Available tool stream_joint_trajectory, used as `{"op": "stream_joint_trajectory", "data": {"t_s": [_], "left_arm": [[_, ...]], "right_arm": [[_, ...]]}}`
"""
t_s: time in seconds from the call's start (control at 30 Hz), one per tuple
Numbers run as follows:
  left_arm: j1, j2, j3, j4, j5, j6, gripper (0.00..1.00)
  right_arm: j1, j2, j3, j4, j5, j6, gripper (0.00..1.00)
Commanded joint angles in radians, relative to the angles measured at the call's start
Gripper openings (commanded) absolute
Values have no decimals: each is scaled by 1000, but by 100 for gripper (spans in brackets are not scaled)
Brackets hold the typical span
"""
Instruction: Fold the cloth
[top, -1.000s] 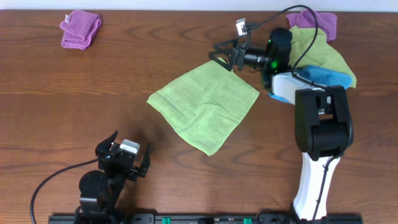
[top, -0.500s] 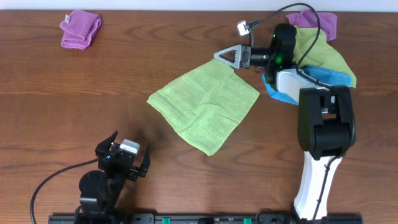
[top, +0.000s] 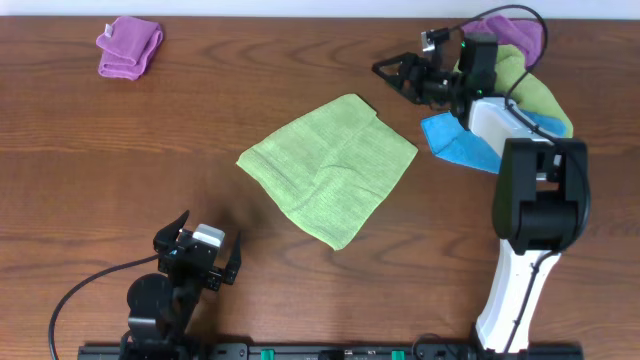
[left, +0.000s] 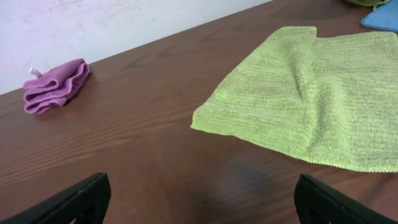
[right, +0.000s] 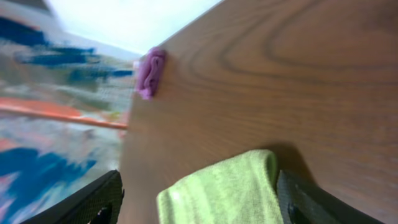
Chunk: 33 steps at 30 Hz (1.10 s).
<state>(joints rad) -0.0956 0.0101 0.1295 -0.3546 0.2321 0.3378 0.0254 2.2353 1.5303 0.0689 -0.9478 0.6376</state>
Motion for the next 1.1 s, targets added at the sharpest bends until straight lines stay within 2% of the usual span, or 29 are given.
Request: {"op": "stream_joint_trajectory", "data": {"t_s": [0.0,0.13,0.2,0.23,0.33,0.37,0.5,0.57,0.7,0.83,1.0,1.07], "left_arm": [[-3,-6,-20,-8,-3,6,95],[-3,-6,-20,-8,-3,6,95],[-3,-6,-20,-8,-3,6,95],[-3,-6,-20,-8,-3,6,95],[-3,-6,-20,-8,-3,6,96],[-3,-6,-20,-8,-3,6,96],[-3,-6,-20,-8,-3,6,95],[-3,-6,-20,-8,-3,6,95],[-3,-6,-20,-8,-3,6,95],[-3,-6,-20,-8,-3,6,96],[-3,-6,-20,-8,-3,6,96],[-3,-6,-20,-8,-3,6,95]], "right_arm": [[60,3,135,-126,156,-156,80],[126,3,339,-489,341,-397,83],[153,3,418,-663,457,-484,79],[163,3,441,-728,510,-503,67],[186,3,489,-918,647,-536,10],[190,3,494,-964,664,-536,1],[201,3,499,-1167,702,-534,2],[219,3,498,-1296,812,-512,1],[267,3,496,-1408,959,-476,1],[327,3,459,-1414,1128,-452,2],[335,3,332,-1326,1128,-516,1],[328,3,286,-1308,1069,-522,2]]}}
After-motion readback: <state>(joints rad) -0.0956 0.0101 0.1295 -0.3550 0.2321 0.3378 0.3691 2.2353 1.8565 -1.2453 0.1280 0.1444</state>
